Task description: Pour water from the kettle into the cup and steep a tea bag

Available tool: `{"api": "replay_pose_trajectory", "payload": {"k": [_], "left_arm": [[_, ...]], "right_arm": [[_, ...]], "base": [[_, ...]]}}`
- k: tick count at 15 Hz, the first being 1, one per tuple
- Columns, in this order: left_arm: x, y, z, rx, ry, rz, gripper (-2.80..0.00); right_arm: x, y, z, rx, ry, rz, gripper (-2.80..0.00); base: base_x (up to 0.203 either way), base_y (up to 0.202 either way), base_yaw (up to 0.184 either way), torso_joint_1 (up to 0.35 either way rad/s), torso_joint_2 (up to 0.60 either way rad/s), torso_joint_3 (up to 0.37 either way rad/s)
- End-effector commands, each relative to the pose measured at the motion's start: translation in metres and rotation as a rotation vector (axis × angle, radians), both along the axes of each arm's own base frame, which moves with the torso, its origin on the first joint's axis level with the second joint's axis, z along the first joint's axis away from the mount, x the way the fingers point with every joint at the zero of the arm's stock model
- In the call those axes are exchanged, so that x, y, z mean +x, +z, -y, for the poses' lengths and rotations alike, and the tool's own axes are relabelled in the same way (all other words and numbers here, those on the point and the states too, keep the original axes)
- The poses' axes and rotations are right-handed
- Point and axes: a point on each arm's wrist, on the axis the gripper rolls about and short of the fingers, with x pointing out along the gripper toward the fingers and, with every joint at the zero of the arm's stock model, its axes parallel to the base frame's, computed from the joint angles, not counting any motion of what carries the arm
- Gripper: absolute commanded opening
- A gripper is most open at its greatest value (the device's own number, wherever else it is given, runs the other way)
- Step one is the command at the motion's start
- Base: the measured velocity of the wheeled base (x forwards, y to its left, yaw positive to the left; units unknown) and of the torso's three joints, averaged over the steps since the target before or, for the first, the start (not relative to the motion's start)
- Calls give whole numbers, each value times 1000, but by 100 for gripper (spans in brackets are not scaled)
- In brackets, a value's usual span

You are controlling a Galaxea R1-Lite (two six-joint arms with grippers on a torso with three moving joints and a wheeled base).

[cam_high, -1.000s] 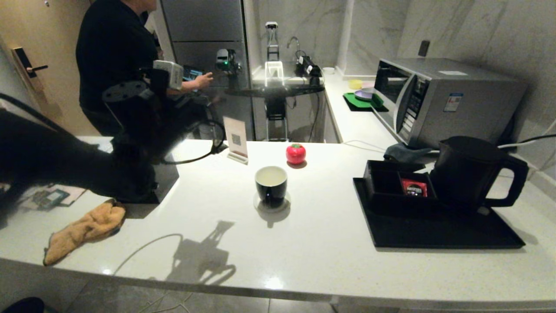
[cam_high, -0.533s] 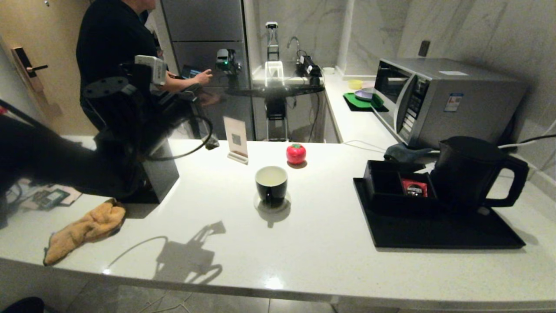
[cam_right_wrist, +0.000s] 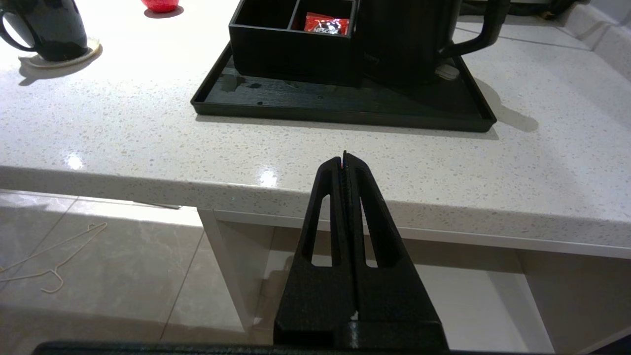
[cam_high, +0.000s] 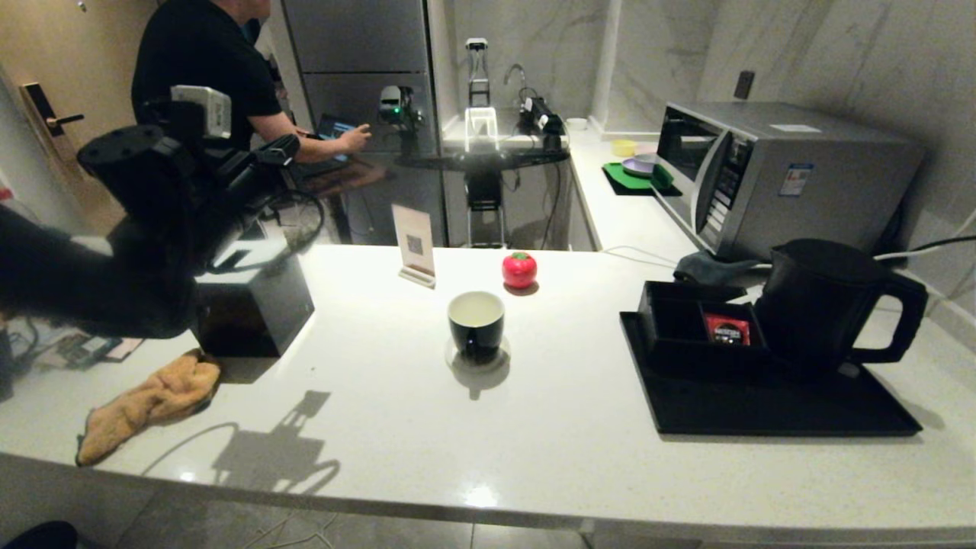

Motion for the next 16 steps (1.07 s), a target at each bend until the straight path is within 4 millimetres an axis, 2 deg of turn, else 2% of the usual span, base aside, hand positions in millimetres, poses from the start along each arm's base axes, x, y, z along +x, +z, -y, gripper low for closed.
{"api": "replay_pose_trajectory", "payload": {"k": [1,8,16], "left_arm": [[-1,1,-11,-1,27,8,-280],[-4,-9,-46,-2,115,-30,-280],[-10,-17,-104,2,232,-55,-280]], "right_arm": [[0,0,0,-1,1,-2,-280],[0,0,0,-1,1,-2,-280],[0,0,0,-1,0,-2,-280]], "base": [[0,0,0,0,0,0],[0,0,0,0,0,0],[0,0,0,0,0,0]]}}
